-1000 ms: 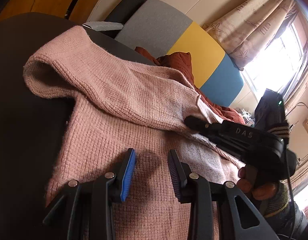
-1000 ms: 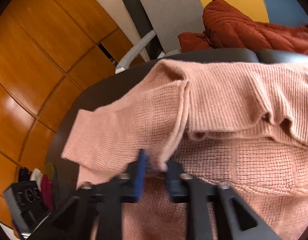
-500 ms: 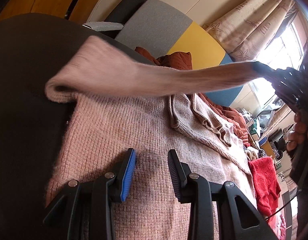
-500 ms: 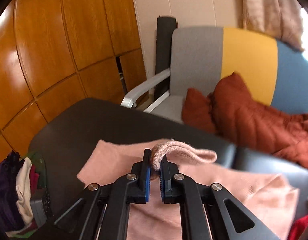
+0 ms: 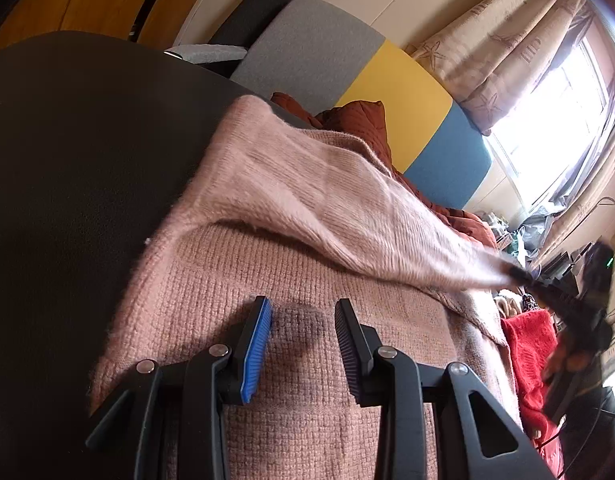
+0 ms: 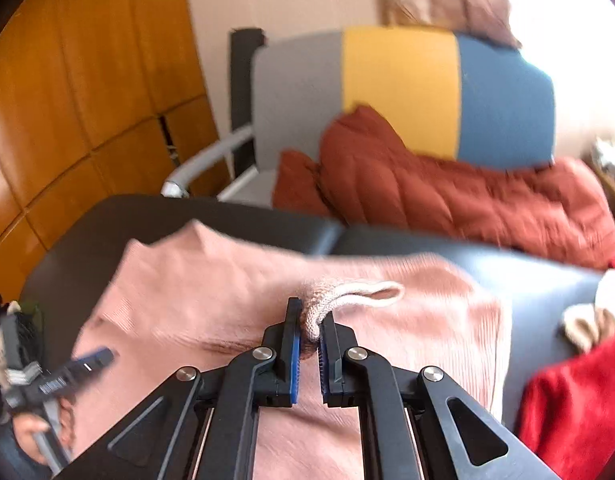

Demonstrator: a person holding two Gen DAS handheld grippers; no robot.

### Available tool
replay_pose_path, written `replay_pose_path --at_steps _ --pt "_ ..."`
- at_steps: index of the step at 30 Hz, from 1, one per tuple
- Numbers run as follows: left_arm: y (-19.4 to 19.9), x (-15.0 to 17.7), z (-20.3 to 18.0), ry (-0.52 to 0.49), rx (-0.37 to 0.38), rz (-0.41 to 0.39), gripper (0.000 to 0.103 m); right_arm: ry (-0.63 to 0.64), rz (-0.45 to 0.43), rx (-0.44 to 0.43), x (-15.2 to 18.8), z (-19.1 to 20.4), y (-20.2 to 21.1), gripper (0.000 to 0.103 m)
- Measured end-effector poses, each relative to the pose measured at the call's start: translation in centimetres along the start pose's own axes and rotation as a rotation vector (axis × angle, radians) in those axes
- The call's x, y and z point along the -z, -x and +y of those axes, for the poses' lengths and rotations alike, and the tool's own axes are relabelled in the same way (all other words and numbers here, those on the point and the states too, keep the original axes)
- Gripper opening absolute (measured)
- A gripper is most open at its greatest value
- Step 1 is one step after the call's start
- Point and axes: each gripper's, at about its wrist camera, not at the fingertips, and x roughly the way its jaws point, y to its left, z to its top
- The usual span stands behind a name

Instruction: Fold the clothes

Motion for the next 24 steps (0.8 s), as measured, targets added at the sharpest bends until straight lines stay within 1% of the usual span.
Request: replay_pose_path --at_steps 4,6,8,9,10,11,13,14,17,18,19,20,21,24 --pt "0.1 0.0 0.0 0.000 -0.002 0.000 0.033 -0.099 0.040 -0.005 3.2 -3.1 -1.3 0.008" --pt "0.1 0.0 0.0 -0.001 -0.003 0.001 0.033 -0.136 0.049 -0.022 4.6 -3.9 -1.8 0.008" --pt "0.1 0.0 0.0 -0.001 -0.004 0.001 0.033 -0.167 0.050 -0.053 5.6 -4.4 -2.2 0.008" --pt "0.1 0.0 0.0 -0.001 -0.004 0.001 0.033 -0.187 0.045 -0.073 5.9 -4.6 -2.3 0.011" --pt "0.1 0.0 0.0 -0.002 -0.006 0.001 0.033 -0.212 0.036 -0.096 6.1 -4.8 -2.3 0.012" --pt "0.2 0.0 -0.1 -0.003 -0.007 0.002 0.033 -0.243 0.026 -0.122 6.1 -5.2 -2.2 0.016" --pt "0.2 0.0 -0.1 -0.003 -0.008 0.002 0.033 -0.309 0.006 -0.169 6.0 -6.1 -2.2 0.046" --pt "0.2 0.0 -0.2 -0.004 -0.011 0.003 0.033 -0.323 0.003 -0.171 5.7 -6.4 -2.4 0.049" --pt "0.1 -0.1 -0.4 -0.004 -0.025 0.005 0.033 -0.361 0.001 -0.171 5.1 -7.0 -3.1 0.049" --pt "0.1 -0.1 -0.5 -0.005 -0.029 0.005 0.033 -0.361 0.018 -0.160 4.8 -7.1 -3.6 0.043" --pt "0.2 -0.2 -0.6 -0.010 -0.036 0.007 0.033 -0.346 0.034 -0.142 4.6 -6.9 -3.9 0.024" --pt "0.2 -0.2 -0.7 -0.008 -0.047 0.010 0.034 -0.319 0.050 -0.118 4.6 -6.6 -4.1 0.011" --pt "0.2 -0.3 -0.9 -0.007 -0.057 0.014 0.034 -0.291 0.065 -0.093 4.6 -6.3 -4.3 0.006" --pt "0.8 -0.4 -1.0 -0.013 -0.060 0.028 0.036 -0.200 0.061 -0.026 5.1 -5.3 -3.6 0.006"
